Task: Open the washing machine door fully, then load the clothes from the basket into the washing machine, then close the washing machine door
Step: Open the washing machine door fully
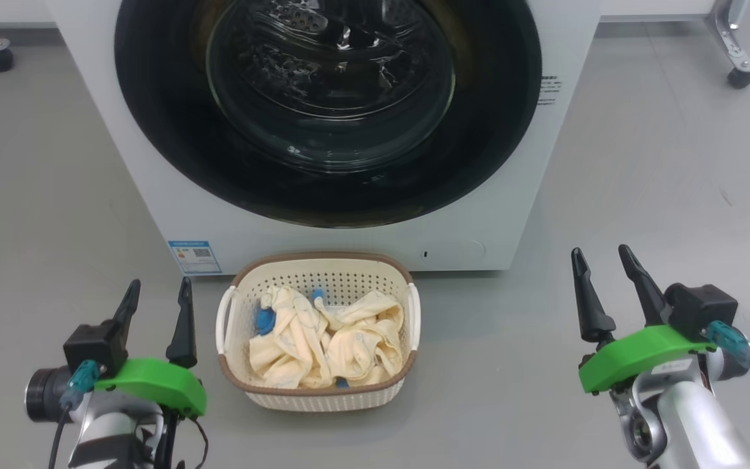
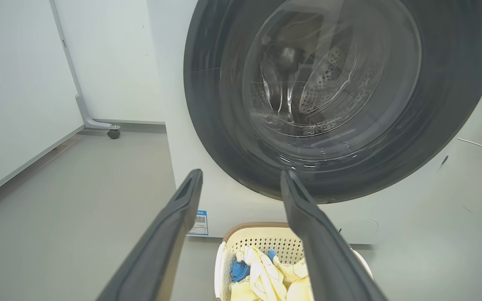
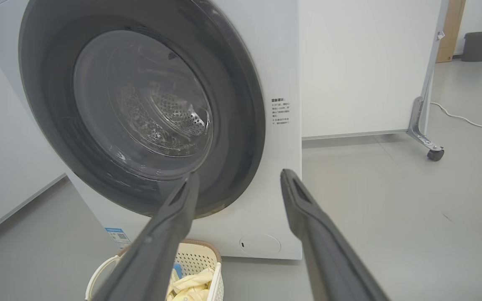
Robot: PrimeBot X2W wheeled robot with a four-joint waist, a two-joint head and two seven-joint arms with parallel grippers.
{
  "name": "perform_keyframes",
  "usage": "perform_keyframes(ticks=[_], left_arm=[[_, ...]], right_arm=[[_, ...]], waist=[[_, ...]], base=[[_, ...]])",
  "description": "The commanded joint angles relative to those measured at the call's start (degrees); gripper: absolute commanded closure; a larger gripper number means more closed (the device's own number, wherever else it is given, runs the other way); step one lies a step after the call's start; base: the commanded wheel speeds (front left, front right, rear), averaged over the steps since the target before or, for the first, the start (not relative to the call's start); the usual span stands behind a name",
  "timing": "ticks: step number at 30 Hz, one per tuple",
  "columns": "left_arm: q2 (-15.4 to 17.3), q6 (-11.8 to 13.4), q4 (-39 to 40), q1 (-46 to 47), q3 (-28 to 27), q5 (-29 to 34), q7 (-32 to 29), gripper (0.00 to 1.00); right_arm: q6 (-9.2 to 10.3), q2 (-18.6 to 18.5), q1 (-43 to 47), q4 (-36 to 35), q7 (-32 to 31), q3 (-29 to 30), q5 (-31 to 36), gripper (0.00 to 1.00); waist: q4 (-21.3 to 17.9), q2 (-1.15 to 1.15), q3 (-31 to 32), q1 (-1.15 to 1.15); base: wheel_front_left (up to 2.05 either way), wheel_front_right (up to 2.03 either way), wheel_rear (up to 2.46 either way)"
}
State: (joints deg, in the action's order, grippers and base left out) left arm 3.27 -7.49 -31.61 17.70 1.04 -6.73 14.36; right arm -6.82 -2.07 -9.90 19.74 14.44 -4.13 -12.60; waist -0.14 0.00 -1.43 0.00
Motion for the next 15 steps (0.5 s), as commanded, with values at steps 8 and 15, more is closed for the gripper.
perform_keyframes(ticks=[8, 15], left_arm=[[1.5, 0.0, 1.9, 3.3, -1.2, -0.6, 0.6, 0.00], [1.7, 0.0, 2.2, 3.2, -0.9, -1.4, 0.6, 0.00]], right_arm=[[-0.67, -0.8, -3.0, -1.6, 0.6, -1.0, 0.0, 0.00], [-0.67, -0.8, -3.0, -1.7, 0.6, -0.8, -0.2, 0.00]], waist=[[0.0, 0.00, 0.2, 0.00], [0.0, 0.00, 0.5, 0.00]], base=[[1.22, 1.22, -2.45], [0.86, 0.86, -1.73]])
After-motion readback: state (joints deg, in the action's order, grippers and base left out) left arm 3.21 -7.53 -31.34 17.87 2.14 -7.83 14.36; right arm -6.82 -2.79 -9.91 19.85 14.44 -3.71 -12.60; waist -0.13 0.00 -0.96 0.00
